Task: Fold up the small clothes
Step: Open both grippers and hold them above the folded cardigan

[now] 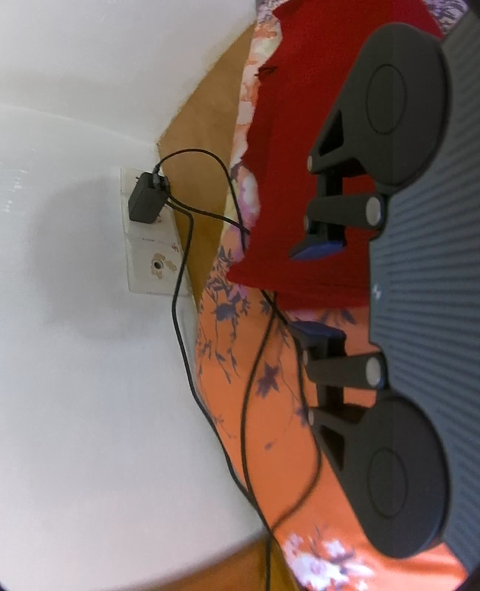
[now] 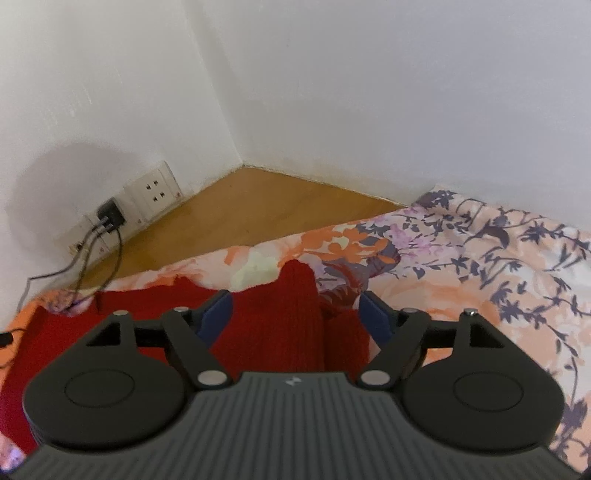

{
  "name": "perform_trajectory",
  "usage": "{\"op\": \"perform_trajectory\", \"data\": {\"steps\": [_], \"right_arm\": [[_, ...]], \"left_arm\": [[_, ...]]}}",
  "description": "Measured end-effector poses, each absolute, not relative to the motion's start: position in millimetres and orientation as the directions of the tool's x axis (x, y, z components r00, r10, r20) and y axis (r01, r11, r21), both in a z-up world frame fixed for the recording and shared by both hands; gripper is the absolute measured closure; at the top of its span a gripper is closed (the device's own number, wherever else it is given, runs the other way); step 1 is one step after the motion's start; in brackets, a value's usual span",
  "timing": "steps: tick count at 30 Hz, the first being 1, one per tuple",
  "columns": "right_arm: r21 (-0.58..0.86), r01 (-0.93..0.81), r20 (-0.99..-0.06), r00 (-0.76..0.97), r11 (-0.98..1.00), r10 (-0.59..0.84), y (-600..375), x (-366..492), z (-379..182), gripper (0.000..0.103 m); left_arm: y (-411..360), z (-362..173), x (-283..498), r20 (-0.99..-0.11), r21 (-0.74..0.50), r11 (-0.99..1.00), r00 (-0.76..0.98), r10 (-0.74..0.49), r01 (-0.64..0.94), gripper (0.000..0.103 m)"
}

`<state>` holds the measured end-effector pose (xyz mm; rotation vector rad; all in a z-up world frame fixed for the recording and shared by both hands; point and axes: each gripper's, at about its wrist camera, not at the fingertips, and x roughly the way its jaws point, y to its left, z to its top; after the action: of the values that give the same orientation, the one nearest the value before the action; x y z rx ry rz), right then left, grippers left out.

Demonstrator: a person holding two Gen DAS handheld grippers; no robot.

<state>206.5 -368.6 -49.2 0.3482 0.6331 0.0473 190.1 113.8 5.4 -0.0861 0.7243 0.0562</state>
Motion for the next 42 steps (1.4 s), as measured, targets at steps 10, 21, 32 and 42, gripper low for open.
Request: {"op": "perform_trajectory", "data": {"steps": [10,21,32,42], "right_arm": [[0.409,0.042,-0.587,0.777,0.912,0.227,-377,167,-41,0.015],[0.432,0.031,-0.644,0.711,0.901,0.284,-384,134,-51,0.013],[0.516,0.059,-0.637,0.693,0.855,0.337,-395,134,-58,0.006],[0.504,0.047,-0.674,0.646,0.862,0.359,-384,137,-64,0.006]], "left_arm": [[104,12,144,-0.698,-0.089,0.989,0.715,0.025,-0.121,0.065],[78,3,115,-0.738,-0.127,0.985,0.675,-0.016,-0.116,0.065],[58,-11,108,-0.777,-0.114,0.986,0.629,-0.009,-0.126,0.064],[52,-14,109,-0.790,-0.093,0.988,0.613,0.002,-0.123,0.064]]}}
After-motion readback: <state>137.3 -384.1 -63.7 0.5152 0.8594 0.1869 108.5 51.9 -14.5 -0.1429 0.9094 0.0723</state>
